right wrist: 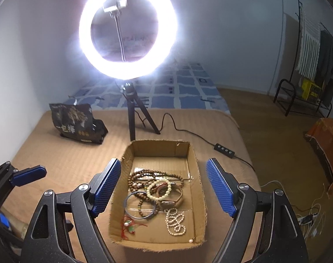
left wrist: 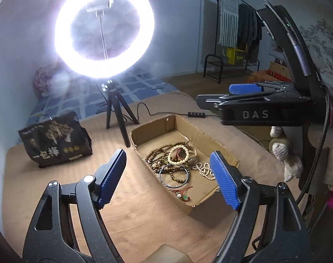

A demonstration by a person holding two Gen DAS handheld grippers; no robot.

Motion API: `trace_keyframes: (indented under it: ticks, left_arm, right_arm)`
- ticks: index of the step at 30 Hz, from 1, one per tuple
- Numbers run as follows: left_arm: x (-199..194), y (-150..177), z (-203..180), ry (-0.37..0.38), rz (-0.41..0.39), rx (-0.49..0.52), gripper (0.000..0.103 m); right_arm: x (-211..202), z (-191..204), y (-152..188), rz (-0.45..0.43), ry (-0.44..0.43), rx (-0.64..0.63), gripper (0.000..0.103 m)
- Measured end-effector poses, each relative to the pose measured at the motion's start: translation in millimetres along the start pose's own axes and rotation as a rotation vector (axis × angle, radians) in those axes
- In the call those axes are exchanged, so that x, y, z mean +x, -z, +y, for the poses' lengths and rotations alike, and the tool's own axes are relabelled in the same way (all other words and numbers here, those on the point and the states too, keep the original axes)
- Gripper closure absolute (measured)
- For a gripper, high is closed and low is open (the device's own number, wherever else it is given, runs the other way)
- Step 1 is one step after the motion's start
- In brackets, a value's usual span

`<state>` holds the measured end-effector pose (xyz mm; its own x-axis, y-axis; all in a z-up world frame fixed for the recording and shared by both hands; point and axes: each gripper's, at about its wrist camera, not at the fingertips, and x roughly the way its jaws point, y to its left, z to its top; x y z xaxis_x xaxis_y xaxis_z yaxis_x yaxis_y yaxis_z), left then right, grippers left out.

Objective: Organize jewelry

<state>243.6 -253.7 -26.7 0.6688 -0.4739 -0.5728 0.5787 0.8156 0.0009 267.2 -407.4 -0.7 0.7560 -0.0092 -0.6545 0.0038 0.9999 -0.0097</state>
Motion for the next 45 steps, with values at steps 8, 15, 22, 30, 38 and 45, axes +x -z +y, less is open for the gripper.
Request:
trace_keyframes:
  ticks: [8,15,22,30,38,45]
  left_arm:
    - [-68.1,-3.6,-4.9,-0.027,-0.062,0.024,0.019]
    - [-117.6,4.8,-6.7,-0.056,-0.091,0.028,0.012]
    - [-149.1,15.6,-4.8,-0.054,-0.100,-0.012,0.012]
    - [-161.4,27.8,-13.3,-0.082,-0.102,0.006,0.011]
    - [-167.4,31.9,-13.7,-0.110,-0.128,0.011,0.000]
    - [-162.9,34.2,-8.7,-0.119,-0.106,-0.006,0.000]
  right_arm:
    - [-64.1,16.5,-1.0,-0.071,0.030,0.010,0.022]
    - [-111.4,36.0,10.6,-0.098,0.087,0.000,0.020]
    - [-144.2,55.1,31.8,-0.111,0.130,0.011,0.020]
    - [-154.4,70.3,55.2,-0.155,0.164,0.002,0.020]
    - [-160.0,66.4,61.1,-0.194,0.193,0.024,0.020]
    - [-157.2,57.7,64.3,-0.192,0.203,0.063,0.019]
